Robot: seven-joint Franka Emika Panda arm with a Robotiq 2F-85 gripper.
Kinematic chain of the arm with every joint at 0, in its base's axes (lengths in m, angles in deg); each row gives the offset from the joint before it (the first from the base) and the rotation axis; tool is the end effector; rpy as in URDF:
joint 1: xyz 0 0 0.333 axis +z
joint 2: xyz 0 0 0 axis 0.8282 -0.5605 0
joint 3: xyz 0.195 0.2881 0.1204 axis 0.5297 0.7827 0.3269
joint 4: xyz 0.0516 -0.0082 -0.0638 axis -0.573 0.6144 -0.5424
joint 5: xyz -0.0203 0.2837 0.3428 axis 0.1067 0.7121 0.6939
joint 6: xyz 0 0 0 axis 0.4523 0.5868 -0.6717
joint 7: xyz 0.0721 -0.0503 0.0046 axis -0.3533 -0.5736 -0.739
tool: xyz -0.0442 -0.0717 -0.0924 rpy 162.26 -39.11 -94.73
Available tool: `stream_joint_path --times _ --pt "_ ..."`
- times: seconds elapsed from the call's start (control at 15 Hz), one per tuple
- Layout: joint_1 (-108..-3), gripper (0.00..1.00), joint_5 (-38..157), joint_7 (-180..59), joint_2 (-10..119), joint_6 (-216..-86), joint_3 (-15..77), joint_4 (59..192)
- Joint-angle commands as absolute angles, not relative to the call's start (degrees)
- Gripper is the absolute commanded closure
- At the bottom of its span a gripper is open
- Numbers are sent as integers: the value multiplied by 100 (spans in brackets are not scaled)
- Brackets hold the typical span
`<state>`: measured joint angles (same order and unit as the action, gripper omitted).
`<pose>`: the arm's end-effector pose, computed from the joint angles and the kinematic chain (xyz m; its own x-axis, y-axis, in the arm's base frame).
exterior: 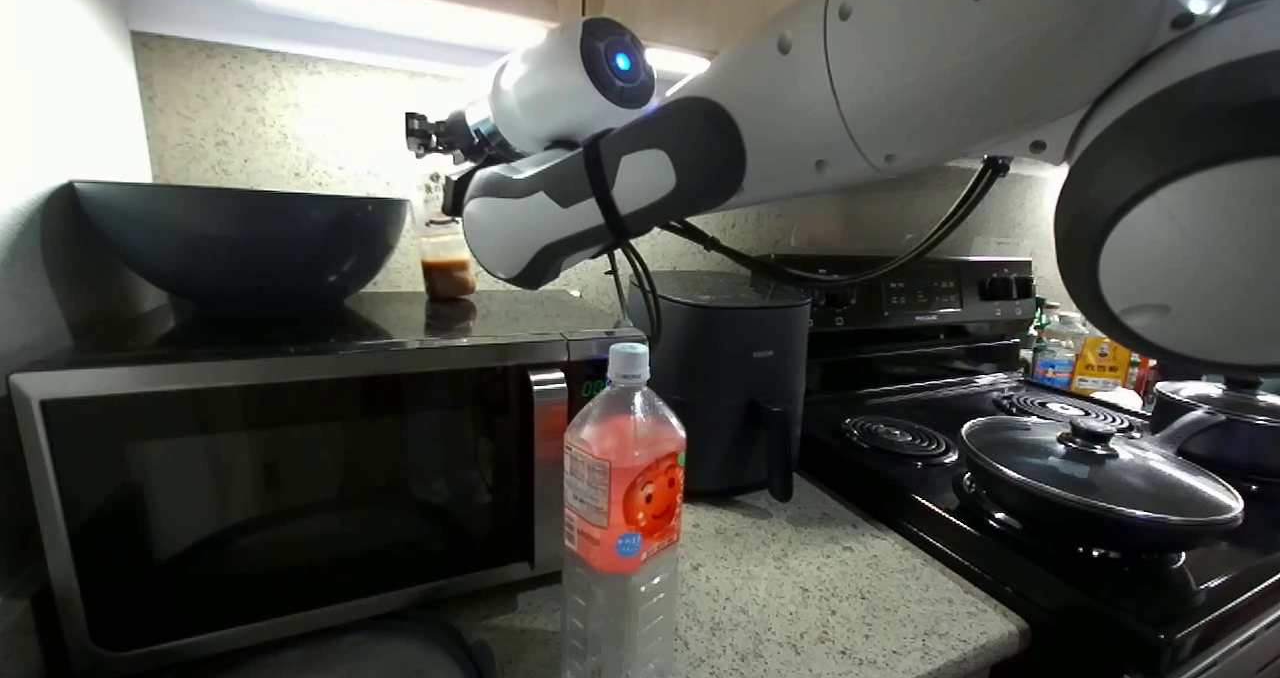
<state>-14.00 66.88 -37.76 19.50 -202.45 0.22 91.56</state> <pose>0.8252 0.3784 0.5469 0.1476 -0.0534 0.9876 0.2326 -0.9687 -0.0871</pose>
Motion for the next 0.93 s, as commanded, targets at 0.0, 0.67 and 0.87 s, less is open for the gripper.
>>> stream_joint_path --times 0.0,0.67,0.87 --pt "-1486 87 6746 -3710 1872 -20161 64 8961" --pt "-1417 100 6546 -3961 2354 -20182 323 9500" --pt "-1312 74 6505 -3955 2566 -20147 344 9786"
